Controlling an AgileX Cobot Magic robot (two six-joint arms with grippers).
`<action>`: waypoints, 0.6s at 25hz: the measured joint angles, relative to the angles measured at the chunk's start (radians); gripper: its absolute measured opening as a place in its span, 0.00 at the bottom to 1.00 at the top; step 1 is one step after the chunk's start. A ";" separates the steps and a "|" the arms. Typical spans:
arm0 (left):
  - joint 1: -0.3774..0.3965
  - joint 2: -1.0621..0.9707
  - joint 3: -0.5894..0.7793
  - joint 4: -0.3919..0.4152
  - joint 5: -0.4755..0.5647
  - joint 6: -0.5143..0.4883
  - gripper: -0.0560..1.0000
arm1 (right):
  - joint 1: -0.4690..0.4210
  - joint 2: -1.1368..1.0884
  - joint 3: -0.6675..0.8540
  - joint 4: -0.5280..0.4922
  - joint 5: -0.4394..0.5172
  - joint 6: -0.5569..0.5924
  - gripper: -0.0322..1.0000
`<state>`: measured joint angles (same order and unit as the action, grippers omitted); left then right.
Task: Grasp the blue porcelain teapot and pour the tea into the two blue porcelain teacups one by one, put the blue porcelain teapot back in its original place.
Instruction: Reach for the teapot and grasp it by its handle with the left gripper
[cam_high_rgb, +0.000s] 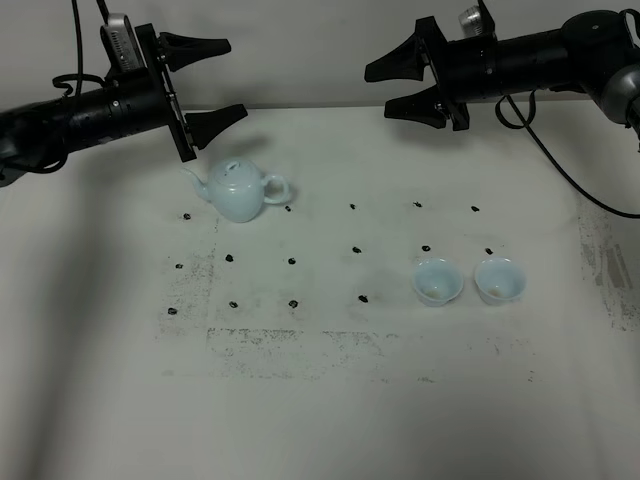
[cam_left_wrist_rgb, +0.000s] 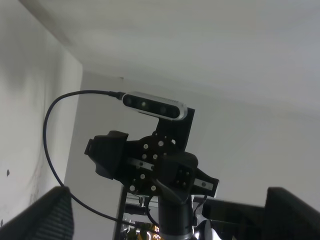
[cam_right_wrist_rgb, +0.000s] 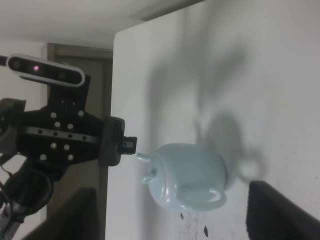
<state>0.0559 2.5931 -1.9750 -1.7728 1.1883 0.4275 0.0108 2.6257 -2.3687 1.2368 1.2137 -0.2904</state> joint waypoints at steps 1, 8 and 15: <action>0.000 0.000 0.000 -0.001 0.000 0.002 0.75 | 0.000 0.000 0.000 0.000 0.000 0.000 0.61; 0.000 0.000 0.000 -0.002 0.000 0.031 0.75 | 0.000 0.000 -0.001 -0.019 0.000 -0.028 0.61; 0.014 -0.057 0.000 0.003 0.001 0.031 0.75 | -0.043 -0.033 -0.010 -0.172 0.000 -0.040 0.61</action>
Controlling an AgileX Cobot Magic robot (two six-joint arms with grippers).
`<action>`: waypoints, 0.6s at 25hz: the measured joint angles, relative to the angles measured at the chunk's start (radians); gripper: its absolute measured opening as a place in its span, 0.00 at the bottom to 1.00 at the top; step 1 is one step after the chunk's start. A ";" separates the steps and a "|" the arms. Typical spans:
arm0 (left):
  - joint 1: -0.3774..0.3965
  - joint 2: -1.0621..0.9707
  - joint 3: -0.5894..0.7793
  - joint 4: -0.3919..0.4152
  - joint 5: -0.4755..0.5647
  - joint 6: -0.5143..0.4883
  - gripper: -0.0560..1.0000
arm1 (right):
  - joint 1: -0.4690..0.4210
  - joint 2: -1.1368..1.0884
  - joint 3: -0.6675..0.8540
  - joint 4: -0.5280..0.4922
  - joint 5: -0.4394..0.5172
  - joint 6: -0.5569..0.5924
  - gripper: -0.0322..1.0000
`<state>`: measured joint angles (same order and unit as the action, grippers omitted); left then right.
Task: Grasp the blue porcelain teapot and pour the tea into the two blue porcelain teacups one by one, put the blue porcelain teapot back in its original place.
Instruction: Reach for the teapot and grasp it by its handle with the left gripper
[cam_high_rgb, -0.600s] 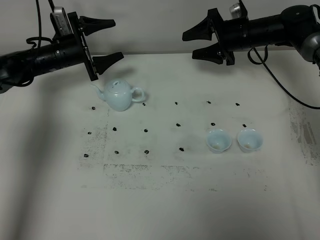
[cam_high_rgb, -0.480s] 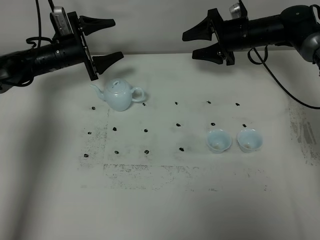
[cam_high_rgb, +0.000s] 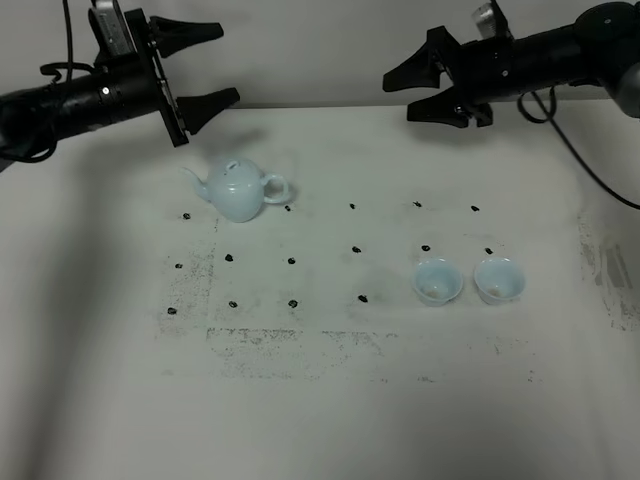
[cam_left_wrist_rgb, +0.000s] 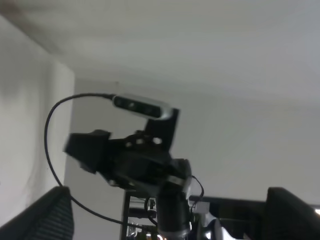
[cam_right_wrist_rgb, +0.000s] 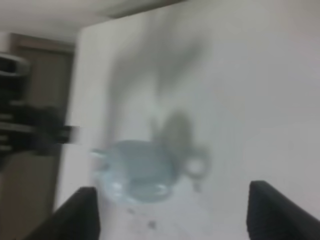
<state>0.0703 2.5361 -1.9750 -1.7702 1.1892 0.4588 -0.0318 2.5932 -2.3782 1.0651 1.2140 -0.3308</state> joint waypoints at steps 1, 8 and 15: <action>0.004 -0.020 0.000 0.011 0.000 -0.007 0.75 | -0.011 -0.017 0.000 -0.058 -0.001 0.001 0.61; 0.011 -0.184 0.000 0.164 0.004 -0.024 0.75 | -0.027 -0.265 0.001 -0.457 0.003 0.053 0.61; 0.022 -0.356 0.000 0.370 0.004 -0.024 0.75 | -0.026 -0.587 0.028 -0.664 0.003 0.120 0.61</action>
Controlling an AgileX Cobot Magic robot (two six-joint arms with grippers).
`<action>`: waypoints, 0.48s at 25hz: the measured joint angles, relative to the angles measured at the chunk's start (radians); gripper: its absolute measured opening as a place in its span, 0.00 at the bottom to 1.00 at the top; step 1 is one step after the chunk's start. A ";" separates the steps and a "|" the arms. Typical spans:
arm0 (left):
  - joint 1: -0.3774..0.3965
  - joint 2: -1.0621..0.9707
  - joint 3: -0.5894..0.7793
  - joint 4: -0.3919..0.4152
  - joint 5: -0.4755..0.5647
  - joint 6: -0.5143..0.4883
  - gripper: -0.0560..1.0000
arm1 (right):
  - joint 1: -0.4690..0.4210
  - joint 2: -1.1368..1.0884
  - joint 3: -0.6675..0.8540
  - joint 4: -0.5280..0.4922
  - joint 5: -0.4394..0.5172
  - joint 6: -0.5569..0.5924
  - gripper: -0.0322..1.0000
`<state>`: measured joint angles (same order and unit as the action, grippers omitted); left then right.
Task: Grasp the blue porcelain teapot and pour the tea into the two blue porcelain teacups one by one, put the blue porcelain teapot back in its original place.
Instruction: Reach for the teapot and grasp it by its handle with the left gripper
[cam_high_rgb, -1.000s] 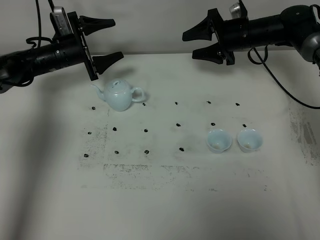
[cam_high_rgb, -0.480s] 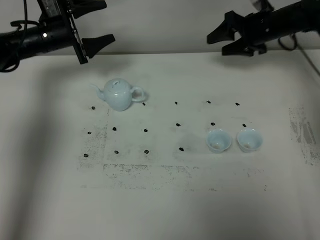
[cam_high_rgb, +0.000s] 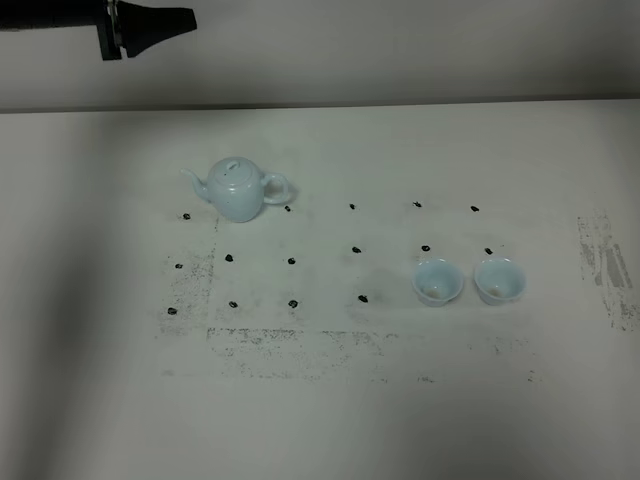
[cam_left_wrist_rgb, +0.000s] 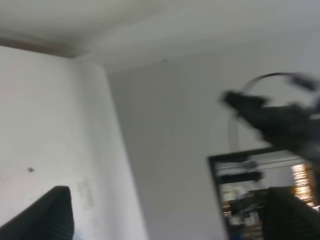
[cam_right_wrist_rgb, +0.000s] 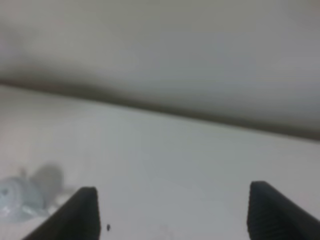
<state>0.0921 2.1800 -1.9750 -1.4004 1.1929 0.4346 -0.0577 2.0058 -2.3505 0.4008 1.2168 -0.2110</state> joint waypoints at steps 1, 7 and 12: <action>0.000 -0.021 0.000 0.034 0.000 0.000 0.75 | 0.000 -0.049 0.033 -0.019 -0.001 0.007 0.61; 0.000 -0.099 0.000 0.176 0.000 -0.002 0.75 | 0.002 -0.423 0.393 -0.267 0.004 0.028 0.61; 0.000 -0.125 0.000 0.184 0.000 -0.001 0.75 | 0.002 -0.697 0.679 -0.443 0.006 0.134 0.59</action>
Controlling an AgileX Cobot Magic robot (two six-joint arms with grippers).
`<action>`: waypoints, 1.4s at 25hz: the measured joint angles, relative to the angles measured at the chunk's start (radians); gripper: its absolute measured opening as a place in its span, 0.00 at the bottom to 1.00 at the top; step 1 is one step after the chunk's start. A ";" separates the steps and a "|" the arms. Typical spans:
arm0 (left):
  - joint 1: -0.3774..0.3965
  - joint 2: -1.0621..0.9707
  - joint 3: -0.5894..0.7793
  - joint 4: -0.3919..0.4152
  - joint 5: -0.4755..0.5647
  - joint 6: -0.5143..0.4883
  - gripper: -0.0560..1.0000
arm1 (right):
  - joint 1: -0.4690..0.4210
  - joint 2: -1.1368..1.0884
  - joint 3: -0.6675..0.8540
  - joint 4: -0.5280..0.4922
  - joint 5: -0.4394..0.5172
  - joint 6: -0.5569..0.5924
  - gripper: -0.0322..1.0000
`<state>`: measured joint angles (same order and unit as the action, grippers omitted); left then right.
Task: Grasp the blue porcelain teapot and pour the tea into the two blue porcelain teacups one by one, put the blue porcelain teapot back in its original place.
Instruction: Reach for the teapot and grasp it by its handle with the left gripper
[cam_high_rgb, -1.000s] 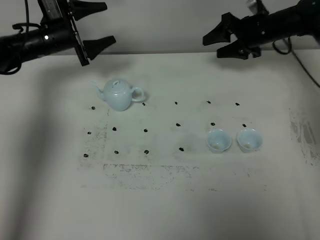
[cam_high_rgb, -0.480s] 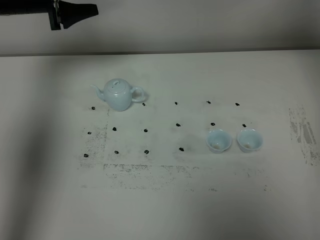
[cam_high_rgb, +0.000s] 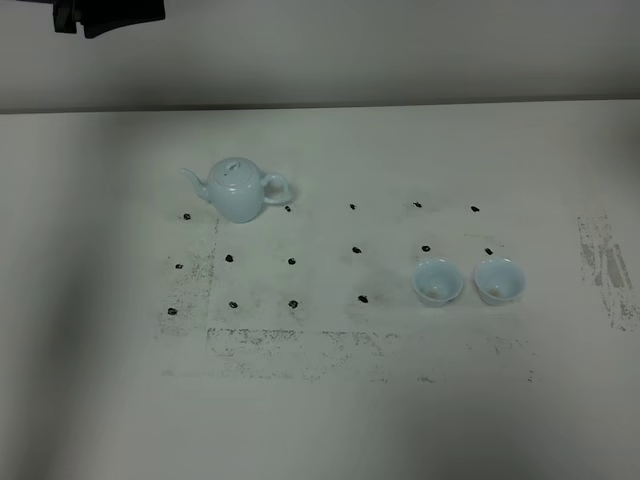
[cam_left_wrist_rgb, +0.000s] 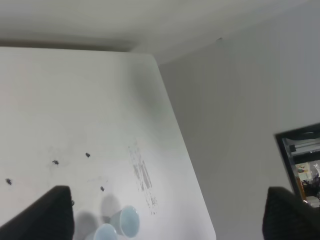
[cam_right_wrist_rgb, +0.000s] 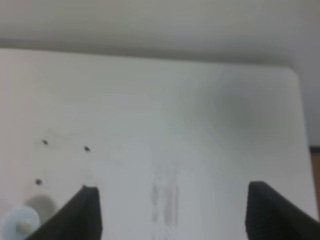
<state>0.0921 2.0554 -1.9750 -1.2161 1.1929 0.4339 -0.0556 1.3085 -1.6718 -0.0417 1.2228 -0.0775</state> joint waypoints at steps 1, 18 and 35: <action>0.000 -0.004 0.000 0.000 -0.001 0.000 0.75 | 0.000 -0.054 0.047 -0.025 0.000 0.023 0.58; 0.000 -0.019 0.000 0.009 -0.006 0.074 0.75 | 0.000 -0.841 0.965 -0.041 0.003 0.094 0.56; 0.000 -0.019 0.000 0.009 -0.005 0.079 0.75 | 0.000 -1.277 1.142 0.052 -0.089 0.033 0.55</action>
<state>0.0921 2.0363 -1.9750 -1.2069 1.1883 0.5131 -0.0556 0.0316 -0.5297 0.0101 1.1342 -0.0441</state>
